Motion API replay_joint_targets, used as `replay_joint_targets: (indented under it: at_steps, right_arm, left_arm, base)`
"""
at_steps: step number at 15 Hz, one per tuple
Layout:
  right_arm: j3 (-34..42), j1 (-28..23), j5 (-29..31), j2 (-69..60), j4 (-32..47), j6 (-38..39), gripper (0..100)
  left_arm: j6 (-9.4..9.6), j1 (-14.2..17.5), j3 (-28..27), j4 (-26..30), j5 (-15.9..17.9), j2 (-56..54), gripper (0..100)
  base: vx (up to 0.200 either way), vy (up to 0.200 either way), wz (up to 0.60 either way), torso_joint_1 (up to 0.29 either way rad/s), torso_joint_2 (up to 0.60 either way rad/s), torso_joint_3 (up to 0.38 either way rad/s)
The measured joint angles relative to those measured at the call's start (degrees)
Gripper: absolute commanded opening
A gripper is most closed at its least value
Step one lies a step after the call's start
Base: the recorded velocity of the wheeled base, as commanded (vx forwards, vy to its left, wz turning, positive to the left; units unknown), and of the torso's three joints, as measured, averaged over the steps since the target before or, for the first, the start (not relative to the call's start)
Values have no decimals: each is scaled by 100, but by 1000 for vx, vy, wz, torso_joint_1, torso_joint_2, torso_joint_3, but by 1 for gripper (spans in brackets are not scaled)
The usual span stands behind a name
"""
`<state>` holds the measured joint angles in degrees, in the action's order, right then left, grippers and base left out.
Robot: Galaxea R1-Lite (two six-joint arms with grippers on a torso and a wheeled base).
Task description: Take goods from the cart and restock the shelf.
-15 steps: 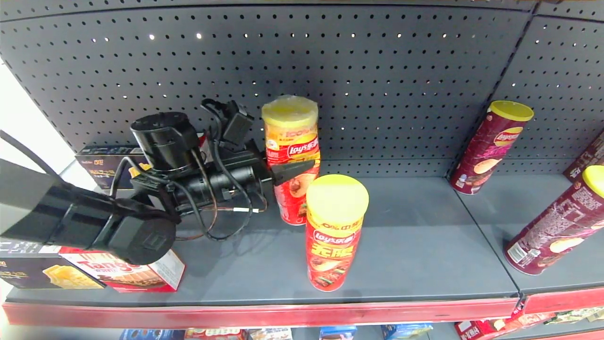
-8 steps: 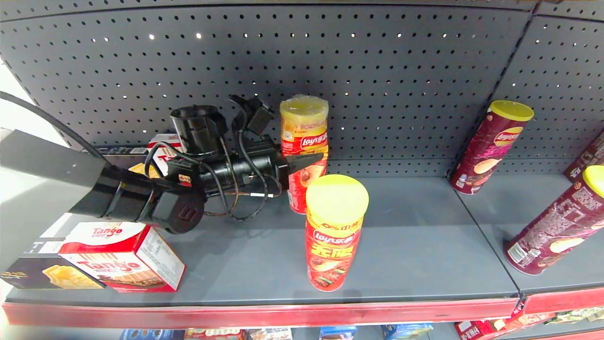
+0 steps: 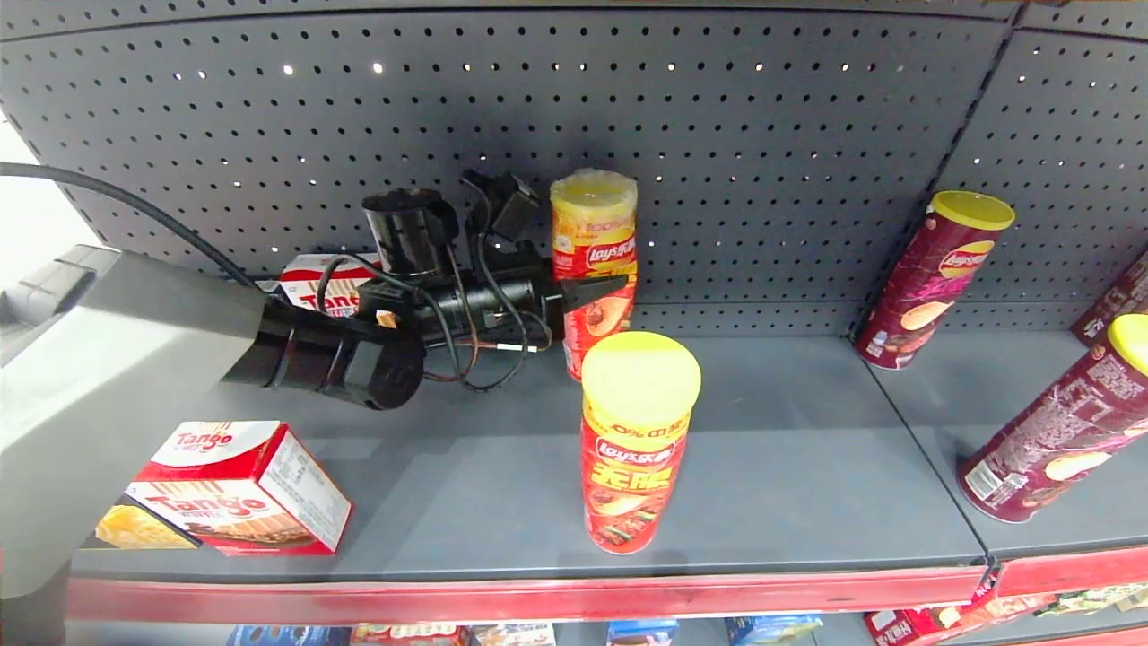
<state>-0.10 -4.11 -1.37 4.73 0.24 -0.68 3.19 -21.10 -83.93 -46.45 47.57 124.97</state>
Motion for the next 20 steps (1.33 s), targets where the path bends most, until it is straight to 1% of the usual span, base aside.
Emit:
replay_joint_targets:
  at_steps: [4, 9, 12, 14, 18, 19, 20]
  right_arm:
    - [0, -2, -2, 1, 2, 0, 100]
    - [0, -2, -2, 4, 2, 0, 100]
    - [0, 0, -2, 6, 2, 0, 100]
    - [0, 0, -2, 6, 2, 0, 100]
    - [0, 0, -2, 9, 2, 0, 100]
    - [0, -2, -2, 9, 0, 0, 100]
    - [0, 0, 0, 9, 2, 0, 100]
  left_arm:
    - [30, -1, -319, 285, 0, 221, 0]
    - [33, 16, -402, 282, 0, 375, 0]
    - [66, 27, -463, 255, -2, 474, 0]
    - [138, 90, -501, 252, 0, 530, 0]
    - [140, 116, -534, 230, 2, 594, 0]
    - [140, 116, -534, 230, 2, 596, 100]
    - [138, 116, -521, 244, -2, 599, 100]
  base:
    - [0, 0, 0, 0, 0, 0]
    - [0, 0, 0, 0, 0, 0]
    - [0, 0, 0, 0, 0, 0]
    - [0, 0, 0, 0, 0, 0]
    - [0, 0, 0, 0, 0, 0]
    - [0, 0, 0, 0, 0, 0]
    - [0, 0, 0, 0, 0, 0]
